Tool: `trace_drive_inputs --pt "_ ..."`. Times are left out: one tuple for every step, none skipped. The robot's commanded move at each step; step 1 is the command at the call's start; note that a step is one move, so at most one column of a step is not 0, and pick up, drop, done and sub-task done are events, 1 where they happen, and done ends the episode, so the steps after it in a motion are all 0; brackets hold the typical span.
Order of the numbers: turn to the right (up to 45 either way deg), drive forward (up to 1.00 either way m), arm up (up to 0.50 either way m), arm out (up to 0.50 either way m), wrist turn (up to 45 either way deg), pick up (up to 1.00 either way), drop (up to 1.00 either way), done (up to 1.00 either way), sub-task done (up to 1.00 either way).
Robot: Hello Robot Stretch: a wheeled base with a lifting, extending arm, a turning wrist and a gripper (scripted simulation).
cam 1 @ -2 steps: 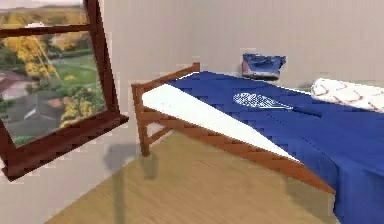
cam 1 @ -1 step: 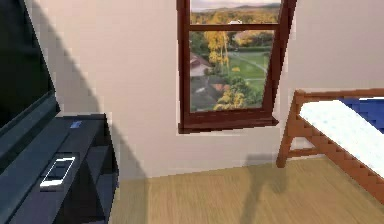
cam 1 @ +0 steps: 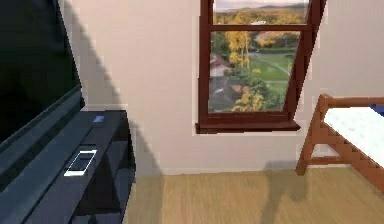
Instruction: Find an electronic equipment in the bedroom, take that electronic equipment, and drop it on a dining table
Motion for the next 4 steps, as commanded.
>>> trace_drive_inputs --pt "0.0 0.95 0.0 0.0 0.0 0.0 0.0 0.0 0.0" --pt "45.0 0.0 0.0 0.0 0.0 0.0 0.0 0.0 0.0" --pt "45.0 0.0 0.0 0.0 0.0 0.0 0.0 0.0 0.0" --pt "45.0 0.0 0.0 0.0 0.0 0.0 0.0 0.0 0.0"
